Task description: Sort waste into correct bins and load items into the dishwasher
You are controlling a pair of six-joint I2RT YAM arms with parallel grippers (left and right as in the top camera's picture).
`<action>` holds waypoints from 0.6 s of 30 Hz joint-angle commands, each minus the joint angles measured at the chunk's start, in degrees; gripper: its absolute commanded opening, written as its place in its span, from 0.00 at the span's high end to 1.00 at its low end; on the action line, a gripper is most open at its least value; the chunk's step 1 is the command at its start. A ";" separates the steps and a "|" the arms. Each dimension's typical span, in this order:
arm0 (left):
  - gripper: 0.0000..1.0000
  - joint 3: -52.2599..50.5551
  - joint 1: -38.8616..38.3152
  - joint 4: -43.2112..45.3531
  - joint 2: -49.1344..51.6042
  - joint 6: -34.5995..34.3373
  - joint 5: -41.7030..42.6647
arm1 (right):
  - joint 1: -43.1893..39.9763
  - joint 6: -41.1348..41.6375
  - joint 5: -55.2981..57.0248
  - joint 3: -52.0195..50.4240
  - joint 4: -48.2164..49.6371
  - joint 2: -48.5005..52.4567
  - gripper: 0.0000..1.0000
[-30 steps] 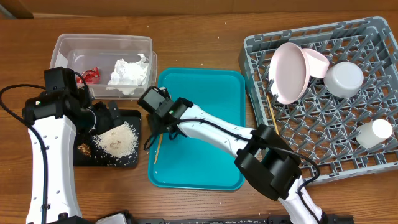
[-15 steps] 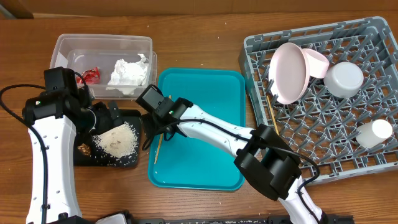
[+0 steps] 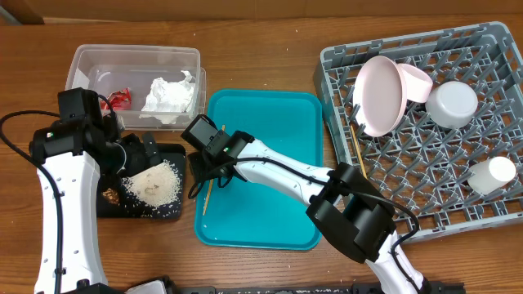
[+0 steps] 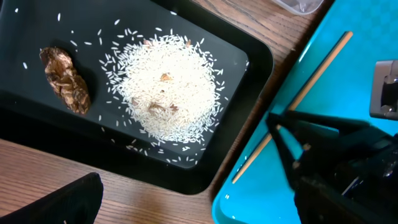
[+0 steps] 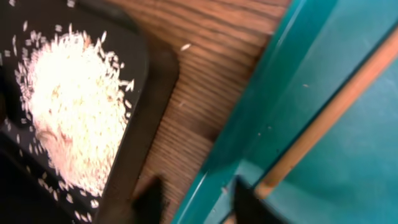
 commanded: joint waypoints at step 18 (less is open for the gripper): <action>0.00 0.66 0.11 0.07 -0.20 0.68 -0.02 | 0.31 1.70 -0.35 -3.45 1.44 0.48 0.96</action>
